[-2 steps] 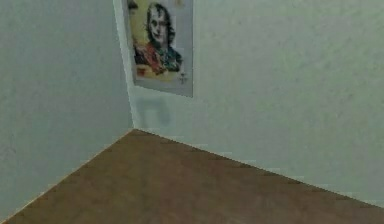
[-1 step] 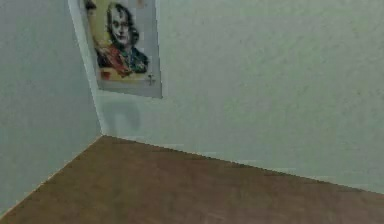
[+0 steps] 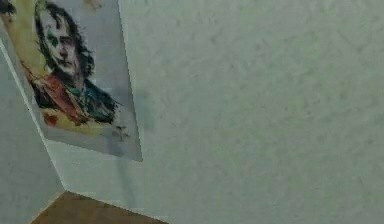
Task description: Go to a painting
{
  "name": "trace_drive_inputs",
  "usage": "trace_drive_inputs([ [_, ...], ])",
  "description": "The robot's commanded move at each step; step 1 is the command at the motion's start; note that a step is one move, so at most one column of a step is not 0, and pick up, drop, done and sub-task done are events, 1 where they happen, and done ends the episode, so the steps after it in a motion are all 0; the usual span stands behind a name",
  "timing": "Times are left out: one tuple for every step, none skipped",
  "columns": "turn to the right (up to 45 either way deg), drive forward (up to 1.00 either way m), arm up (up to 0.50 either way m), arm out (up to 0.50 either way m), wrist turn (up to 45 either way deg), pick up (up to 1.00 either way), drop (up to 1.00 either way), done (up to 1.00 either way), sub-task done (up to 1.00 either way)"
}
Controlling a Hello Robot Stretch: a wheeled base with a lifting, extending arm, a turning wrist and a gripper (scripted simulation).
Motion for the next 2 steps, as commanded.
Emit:
trace_drive_inputs([
  [-30.0, 0.00, 0.00, 0.00, 0.0, 0.00, 0.00, 0.00, 0.00],
  [0.0, 0.00, 0.00, 0.00, 0.0, 0.00, 0.00, 1.00, 0.00],
])
